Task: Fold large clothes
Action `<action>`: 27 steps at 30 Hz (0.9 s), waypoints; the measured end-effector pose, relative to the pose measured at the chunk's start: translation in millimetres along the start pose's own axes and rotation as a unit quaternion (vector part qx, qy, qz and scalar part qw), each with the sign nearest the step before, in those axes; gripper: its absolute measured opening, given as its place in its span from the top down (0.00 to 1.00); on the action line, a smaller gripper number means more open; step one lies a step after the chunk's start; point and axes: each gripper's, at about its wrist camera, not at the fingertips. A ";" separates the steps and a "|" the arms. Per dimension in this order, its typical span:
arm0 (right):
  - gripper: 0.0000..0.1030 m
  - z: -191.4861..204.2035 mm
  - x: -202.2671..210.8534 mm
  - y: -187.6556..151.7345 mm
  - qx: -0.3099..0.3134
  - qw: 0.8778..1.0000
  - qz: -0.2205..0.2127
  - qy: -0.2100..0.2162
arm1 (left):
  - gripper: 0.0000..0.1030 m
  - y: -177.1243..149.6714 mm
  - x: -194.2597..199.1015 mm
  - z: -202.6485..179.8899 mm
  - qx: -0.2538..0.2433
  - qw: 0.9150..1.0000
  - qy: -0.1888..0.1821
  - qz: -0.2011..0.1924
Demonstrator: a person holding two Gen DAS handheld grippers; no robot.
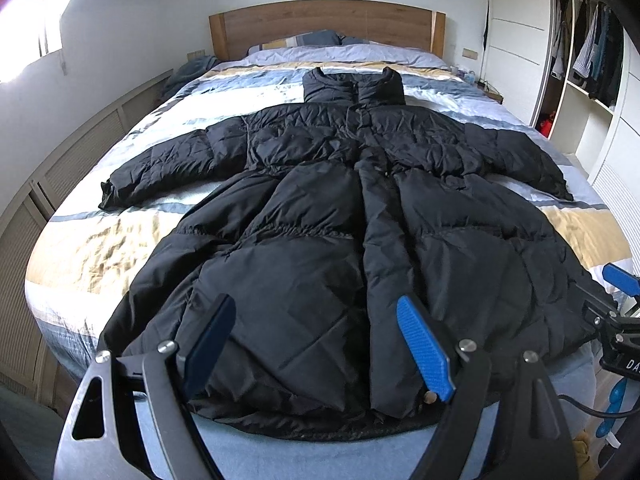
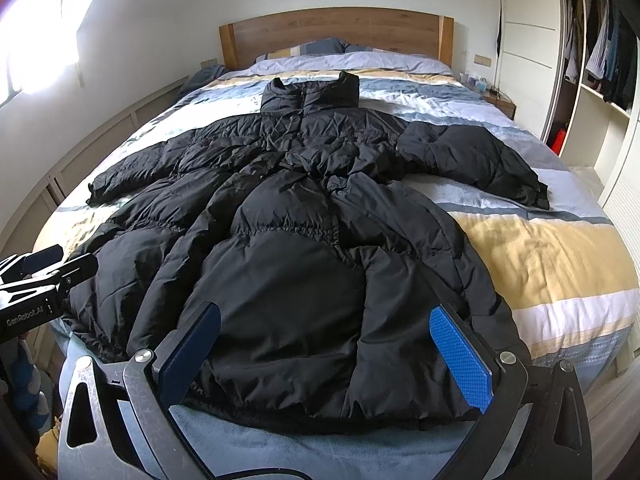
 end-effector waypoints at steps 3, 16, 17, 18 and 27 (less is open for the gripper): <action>0.00 -0.3 -3.5 2.1 0.000 1.000 0.005 0.000 | 0.20 2.0 -2.4 1.2 -0.001 1.000 0.003 0.001; 0.00 -2.3 -13.7 16.6 0.003 1.000 0.014 -0.001 | 0.20 15.4 -11.6 8.3 0.002 1.000 0.010 0.003; 0.00 -2.5 -14.3 17.3 0.003 1.000 0.014 0.000 | 0.20 16.4 -12.1 8.6 0.002 1.000 0.010 0.003; 0.00 -2.5 -15.0 18.1 0.003 1.000 0.015 0.000 | 0.20 17.2 -12.5 8.4 0.001 1.000 0.011 0.003; 0.00 -1.3 -19.5 32.4 0.005 1.000 0.012 0.006 | 0.20 27.4 -16.2 10.5 0.003 1.000 0.017 0.002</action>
Point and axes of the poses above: each gripper's, at about its wrist camera, not at the fingertips, and x roughly against the way its jaws point, z to its left, y to its top, and after that the axes turned 12 degrees about -y, right-handed
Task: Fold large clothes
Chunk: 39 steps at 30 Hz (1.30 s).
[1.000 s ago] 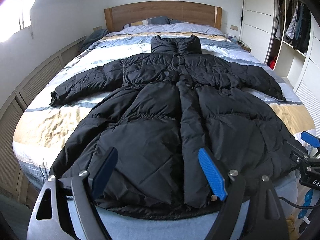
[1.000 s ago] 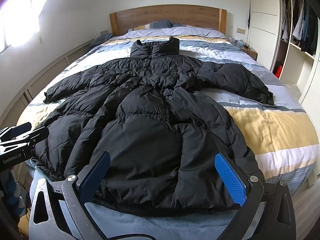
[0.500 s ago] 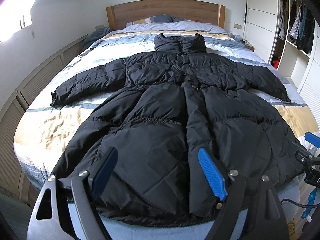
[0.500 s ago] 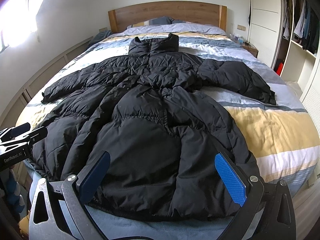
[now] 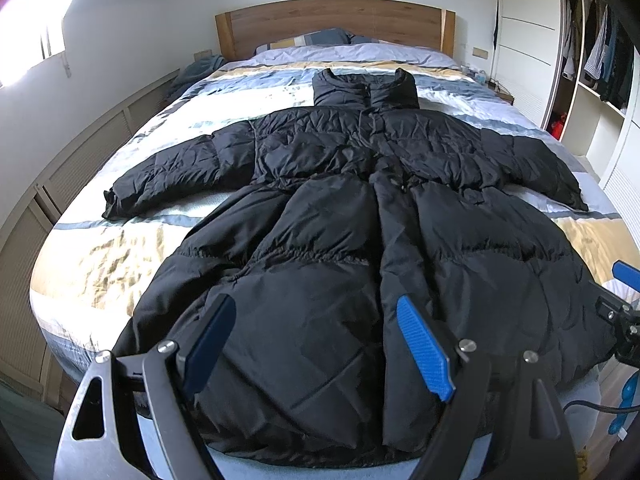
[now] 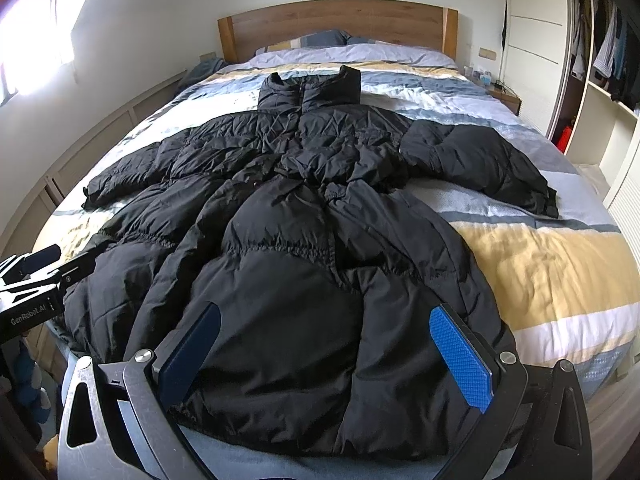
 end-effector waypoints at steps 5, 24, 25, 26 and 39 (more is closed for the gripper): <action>0.00 0.7 -3.4 11.3 0.005 1.000 0.000 0.003 | 0.20 8.7 -2.7 1.5 -0.002 1.000 0.001 -0.002; 0.00 -152.5 -106.3 122.8 -0.242 0.970 -0.003 0.006 | 0.20 123.6 -12.0 67.9 0.033 0.998 -0.003 -0.052; 0.00 -162.3 -118.3 120.4 -0.258 0.966 0.003 0.007 | 0.20 125.7 -16.5 70.9 0.038 0.998 -0.001 -0.048; 0.00 -178.1 -135.6 114.4 -0.284 0.959 0.012 0.005 | 0.20 128.1 -21.8 74.5 0.044 0.998 0.003 -0.044; 0.00 -288.0 -282.9 52.6 -0.489 0.867 0.050 0.083 | 0.20 141.4 -82.2 94.1 0.099 0.994 0.036 0.023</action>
Point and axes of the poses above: each gripper's, at about its wrist camera, not at the fingertips, and x roughly against the way its jaws point, z to its left, y to its top, and after that the axes turned 12 degrees about -y, right-handed
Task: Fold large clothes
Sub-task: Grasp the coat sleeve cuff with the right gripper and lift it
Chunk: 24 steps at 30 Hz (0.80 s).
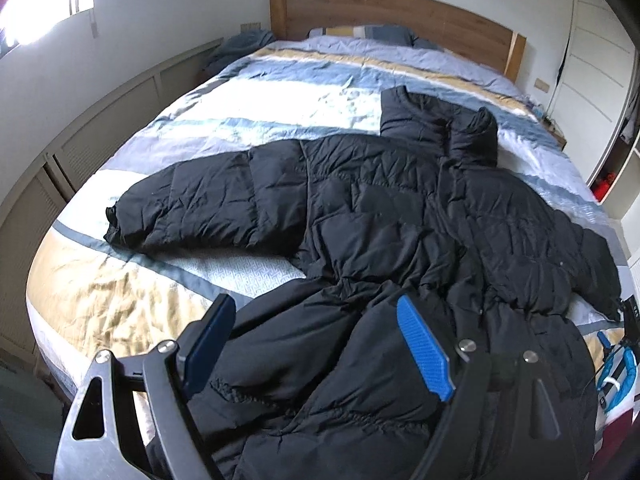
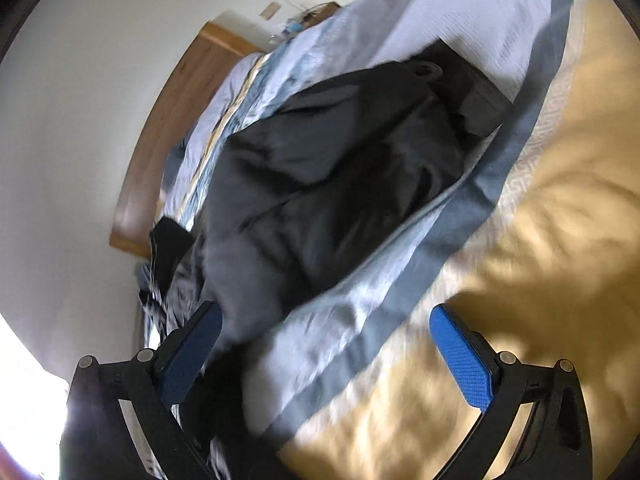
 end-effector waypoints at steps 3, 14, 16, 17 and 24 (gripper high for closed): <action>0.00 -4.4 -11.4 18.5 -0.020 1.000 -0.013 0.014 | 0.20 2.1 -10.7 -4.2 0.000 1.000 0.011 0.010; 0.03 -6.2 -23.3 76.6 -0.083 0.994 -0.045 0.049 | 0.20 -2.3 -31.2 -24.1 -0.021 0.999 0.016 0.033; 0.19 -7.0 -22.3 81.7 -0.085 0.994 -0.047 0.053 | 0.20 -4.0 -32.7 -25.4 -0.019 0.999 0.012 0.036; 0.44 -11.0 -21.7 80.8 -0.085 0.994 -0.044 0.056 | 0.20 -4.3 -33.2 -26.1 -0.019 0.999 0.010 0.037; 0.79 -7.4 -5.5 90.1 -0.061 0.995 -0.045 0.070 | 0.20 -5.3 -22.8 -34.4 -0.038 0.999 0.002 0.025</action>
Point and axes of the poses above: each gripper's, at about its wrist camera, not at the fingertips, and x roughly against the way its jaws point, z to its left, y to its top, and after that the axes turned 12 degrees about -y, right-handed
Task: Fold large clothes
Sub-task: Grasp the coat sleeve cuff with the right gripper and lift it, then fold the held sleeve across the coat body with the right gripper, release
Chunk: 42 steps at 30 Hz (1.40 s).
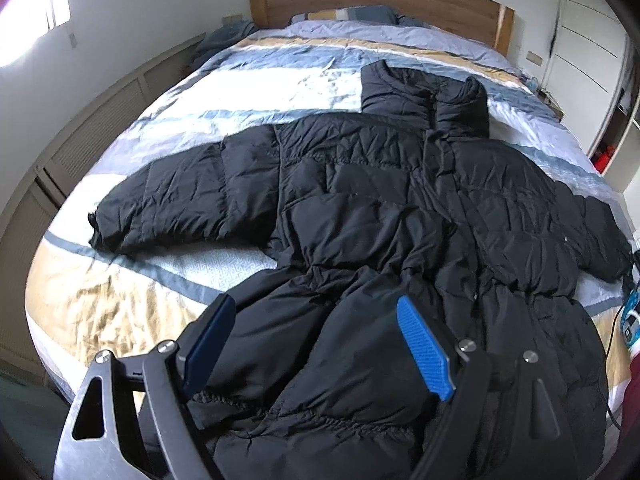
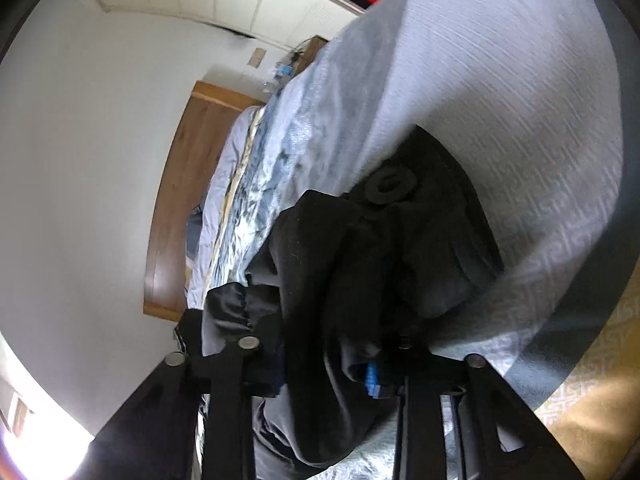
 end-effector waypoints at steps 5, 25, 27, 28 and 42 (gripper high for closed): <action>0.85 32.1 22.3 -2.9 0.039 0.999 -0.015 0.027 | 0.20 0.6 17.0 -2.5 -0.007 1.000 -0.008 -0.020; 0.86 250.0 110.7 -139.4 0.288 0.944 0.021 0.162 | 0.20 -42.5 98.2 68.5 0.045 0.995 -0.024 -0.085; 0.86 265.6 111.7 -165.5 0.316 0.934 0.034 0.163 | 0.20 -48.5 102.0 81.5 0.057 0.994 -0.024 -0.087; 0.86 269.1 111.2 -177.0 0.327 0.930 0.044 0.164 | 0.20 -51.3 103.2 88.1 0.063 0.994 -0.025 -0.087; 0.86 269.4 66.1 -310.9 0.457 0.872 0.148 0.094 | 0.20 -81.8 106.9 138.2 0.104 0.990 -0.009 -0.091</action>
Point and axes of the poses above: each gripper's, at about its wrist camera, not at the fingertips, and x roughly against the way its jaws point, z to its left, y to its top, and after that the axes turned 12 degrees about -y, right-handed
